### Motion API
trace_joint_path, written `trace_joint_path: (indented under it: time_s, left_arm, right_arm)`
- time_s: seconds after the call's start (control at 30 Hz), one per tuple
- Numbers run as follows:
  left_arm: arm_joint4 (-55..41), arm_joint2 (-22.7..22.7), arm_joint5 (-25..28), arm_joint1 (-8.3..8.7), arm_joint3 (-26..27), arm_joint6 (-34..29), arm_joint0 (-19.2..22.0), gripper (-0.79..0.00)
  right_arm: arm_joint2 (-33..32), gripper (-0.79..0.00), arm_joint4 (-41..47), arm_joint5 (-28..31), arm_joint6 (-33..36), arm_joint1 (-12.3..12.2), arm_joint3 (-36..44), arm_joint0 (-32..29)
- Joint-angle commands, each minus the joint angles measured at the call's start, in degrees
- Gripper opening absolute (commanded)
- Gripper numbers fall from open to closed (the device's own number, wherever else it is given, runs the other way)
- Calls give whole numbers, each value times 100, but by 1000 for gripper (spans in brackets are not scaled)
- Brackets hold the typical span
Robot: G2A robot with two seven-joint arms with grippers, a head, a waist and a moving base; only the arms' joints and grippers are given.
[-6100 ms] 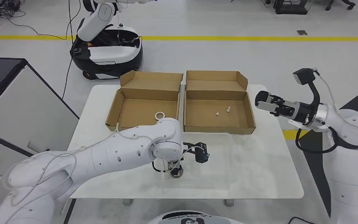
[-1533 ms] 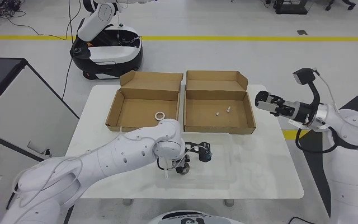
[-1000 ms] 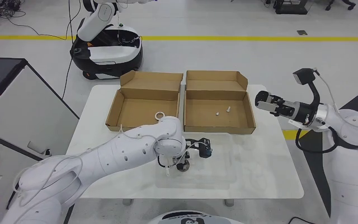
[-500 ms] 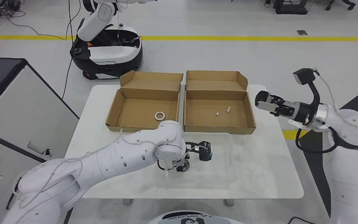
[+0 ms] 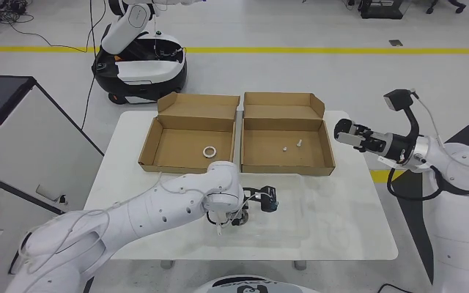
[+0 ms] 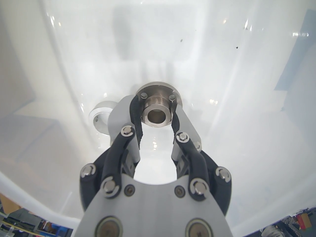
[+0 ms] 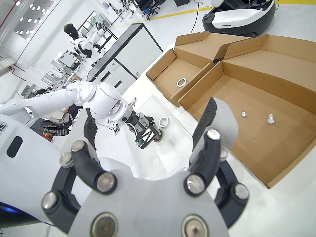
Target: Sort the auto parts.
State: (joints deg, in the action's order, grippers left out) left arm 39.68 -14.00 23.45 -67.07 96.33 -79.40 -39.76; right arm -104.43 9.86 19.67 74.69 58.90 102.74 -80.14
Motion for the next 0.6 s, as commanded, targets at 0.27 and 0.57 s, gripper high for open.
trace_joint_path:
  time_s: [0.27, 0.57]
  left_arm:
    - [27, -156, -35, 61, 200, -35, -95, -474]
    - [62, -235, 5, 91, 225, -49, -177, -471]
  right_arm:
    - [0, 0, 1, 0, 0, 0, 0, 0]
    - [0, 0, 1, 0, 0, 0, 0, 0]
